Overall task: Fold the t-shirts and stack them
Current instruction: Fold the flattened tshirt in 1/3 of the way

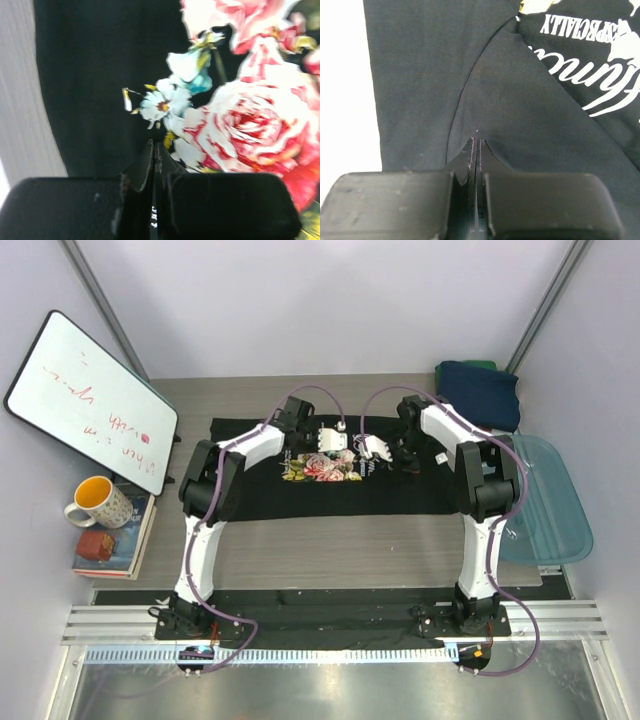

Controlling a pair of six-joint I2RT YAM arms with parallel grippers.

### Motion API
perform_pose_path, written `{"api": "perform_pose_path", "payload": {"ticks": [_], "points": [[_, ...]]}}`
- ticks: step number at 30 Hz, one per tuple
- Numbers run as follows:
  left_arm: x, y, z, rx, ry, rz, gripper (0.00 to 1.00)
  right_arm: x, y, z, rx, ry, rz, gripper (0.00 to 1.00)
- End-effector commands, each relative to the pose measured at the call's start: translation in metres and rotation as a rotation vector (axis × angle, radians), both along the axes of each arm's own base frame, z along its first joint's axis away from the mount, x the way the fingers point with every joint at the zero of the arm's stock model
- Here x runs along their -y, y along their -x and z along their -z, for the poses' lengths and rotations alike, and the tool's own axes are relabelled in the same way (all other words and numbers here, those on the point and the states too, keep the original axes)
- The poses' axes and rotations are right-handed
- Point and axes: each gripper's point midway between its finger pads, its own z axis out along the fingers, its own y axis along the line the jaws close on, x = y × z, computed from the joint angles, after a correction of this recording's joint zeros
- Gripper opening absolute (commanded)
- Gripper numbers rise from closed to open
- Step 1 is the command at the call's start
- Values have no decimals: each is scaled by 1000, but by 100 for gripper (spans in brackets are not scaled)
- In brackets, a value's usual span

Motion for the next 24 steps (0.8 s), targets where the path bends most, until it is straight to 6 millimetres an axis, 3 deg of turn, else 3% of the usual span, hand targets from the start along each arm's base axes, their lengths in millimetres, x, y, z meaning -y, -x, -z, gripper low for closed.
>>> {"api": "perform_pose_path", "payload": {"ticks": [1,15,21,23,24], "points": [[-7,-18,6,92,-73,-38,0,-2,1,10,-18,16,8,1],[-33,-33,13,176,-200,-130,0,12,38,23,-49,61,-59,1],[-42,-31,15,177,-235,-154,0,10,38,22,-33,69,-59,1],[-39,-31,10,176,-208,-173,0,6,29,18,-5,62,-44,9],[-36,-34,3,182,-188,-182,0,2,22,15,13,48,-18,18]]}}
